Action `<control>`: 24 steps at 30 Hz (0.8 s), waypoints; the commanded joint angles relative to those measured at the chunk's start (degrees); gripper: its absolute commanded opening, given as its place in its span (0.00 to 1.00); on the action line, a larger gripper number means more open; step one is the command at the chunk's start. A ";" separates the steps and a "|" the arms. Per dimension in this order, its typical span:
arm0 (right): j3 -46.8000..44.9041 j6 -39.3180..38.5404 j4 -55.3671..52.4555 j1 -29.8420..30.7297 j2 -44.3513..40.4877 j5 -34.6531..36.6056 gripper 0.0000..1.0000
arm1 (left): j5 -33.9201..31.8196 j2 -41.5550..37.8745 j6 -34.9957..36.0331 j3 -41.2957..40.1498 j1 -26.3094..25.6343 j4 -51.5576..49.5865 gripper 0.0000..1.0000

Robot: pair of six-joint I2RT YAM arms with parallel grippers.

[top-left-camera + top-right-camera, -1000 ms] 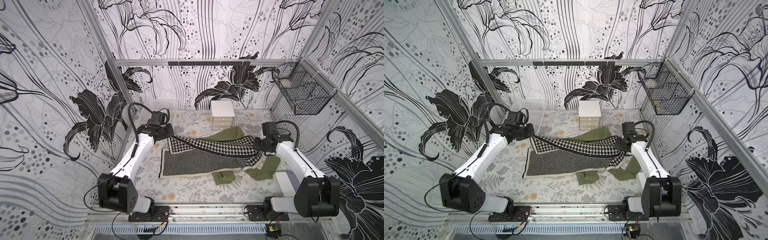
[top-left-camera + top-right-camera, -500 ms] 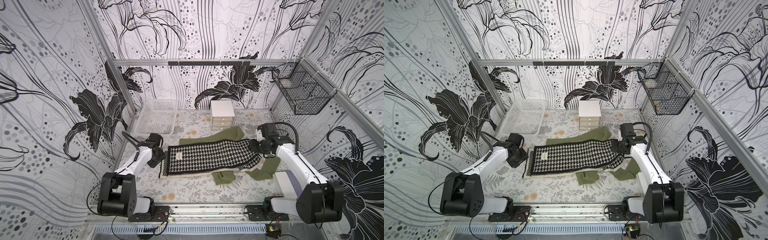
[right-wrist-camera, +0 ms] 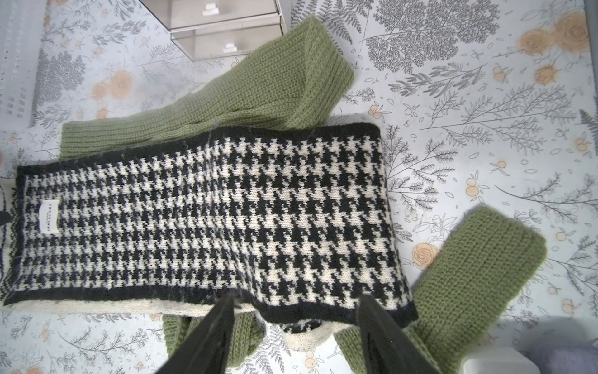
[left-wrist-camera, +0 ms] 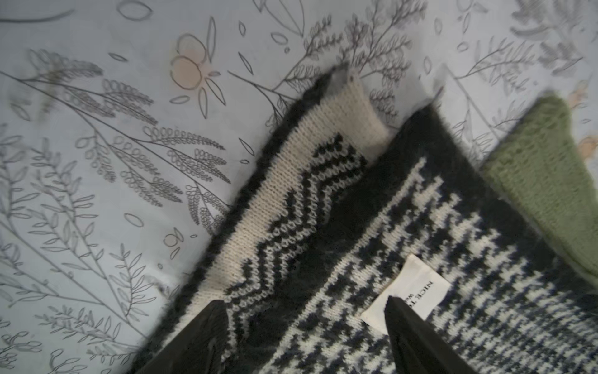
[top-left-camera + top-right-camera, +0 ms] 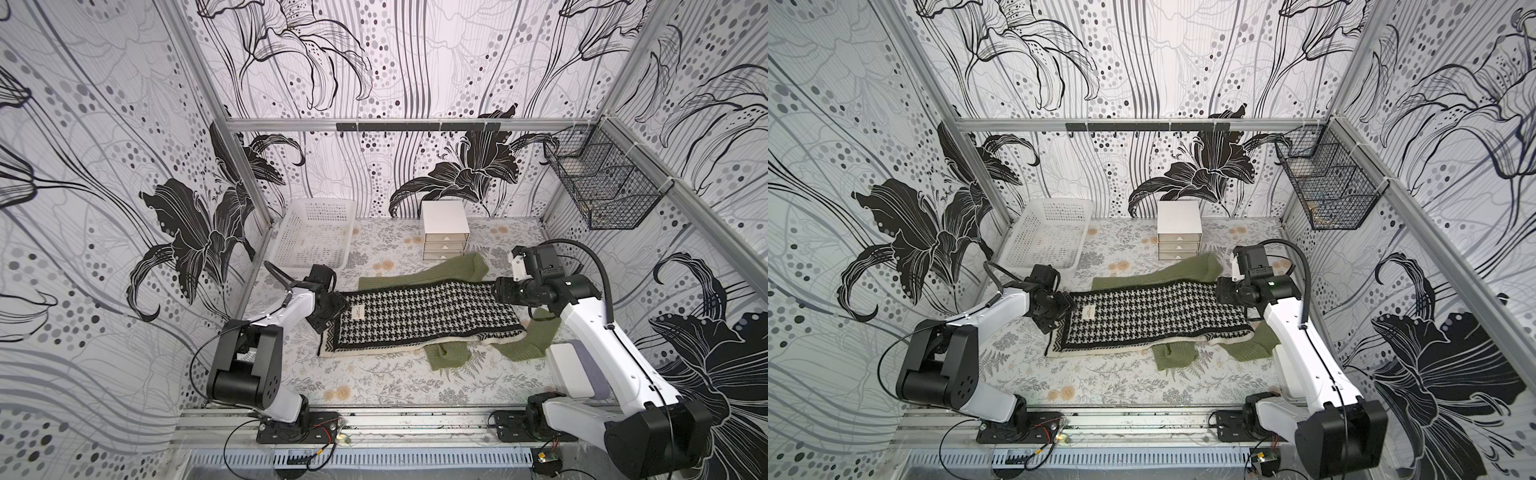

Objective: Roll up the scarf and place it into the basket
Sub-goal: Flatten out the scarf at the center of the board.

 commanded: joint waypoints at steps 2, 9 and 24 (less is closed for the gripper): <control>1.35 0.62 -1.41 0.40 -0.03 1.07 0.64 | -1.32 3.57 3.32 1.83 -0.37 -0.91 0.80; 0.30 0.82 -0.37 0.40 -0.21 0.99 0.65 | -8.24 5.92 6.31 3.33 -1.45 -5.29 0.86; 1.38 0.08 -1.53 0.40 -0.46 3.18 0.66 | -6.23 11.49 3.25 -0.75 -7.29 1.57 0.06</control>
